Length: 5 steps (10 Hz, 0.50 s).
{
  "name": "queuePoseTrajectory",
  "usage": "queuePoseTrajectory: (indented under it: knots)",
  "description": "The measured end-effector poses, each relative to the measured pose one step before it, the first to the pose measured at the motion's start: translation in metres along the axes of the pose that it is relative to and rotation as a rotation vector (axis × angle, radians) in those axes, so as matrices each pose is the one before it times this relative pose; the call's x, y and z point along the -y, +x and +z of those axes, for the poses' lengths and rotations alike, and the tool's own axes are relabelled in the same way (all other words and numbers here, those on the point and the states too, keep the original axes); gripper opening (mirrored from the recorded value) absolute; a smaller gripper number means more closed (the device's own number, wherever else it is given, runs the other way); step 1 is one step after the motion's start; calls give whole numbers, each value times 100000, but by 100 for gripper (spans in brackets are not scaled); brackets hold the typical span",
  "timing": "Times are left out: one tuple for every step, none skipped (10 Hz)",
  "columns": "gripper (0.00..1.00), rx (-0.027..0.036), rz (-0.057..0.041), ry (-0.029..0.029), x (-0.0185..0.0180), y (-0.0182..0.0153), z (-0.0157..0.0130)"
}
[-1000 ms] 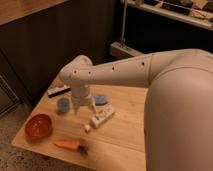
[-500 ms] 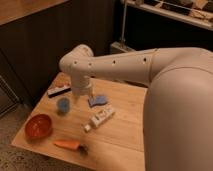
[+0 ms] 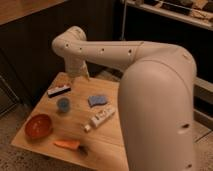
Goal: Place the eraser on the white sponge
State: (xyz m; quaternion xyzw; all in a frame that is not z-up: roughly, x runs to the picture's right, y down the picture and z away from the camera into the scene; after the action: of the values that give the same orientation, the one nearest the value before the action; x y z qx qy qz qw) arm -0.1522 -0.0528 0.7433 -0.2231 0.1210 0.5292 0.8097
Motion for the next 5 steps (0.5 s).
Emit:
queuePoseTrajectory:
  knots:
    - [65, -75, -4171, -379, -1133, -1417, 619]
    - [65, 83, -3711, -872, -888, -1065, 536]
    - [65, -898, -6661, -1261, -918, -1199, 835]
    - [65, -642, -4453, -1563, -759, -741, 483]
    - [65, -471, -2429, -1181, -490, -378, 332]
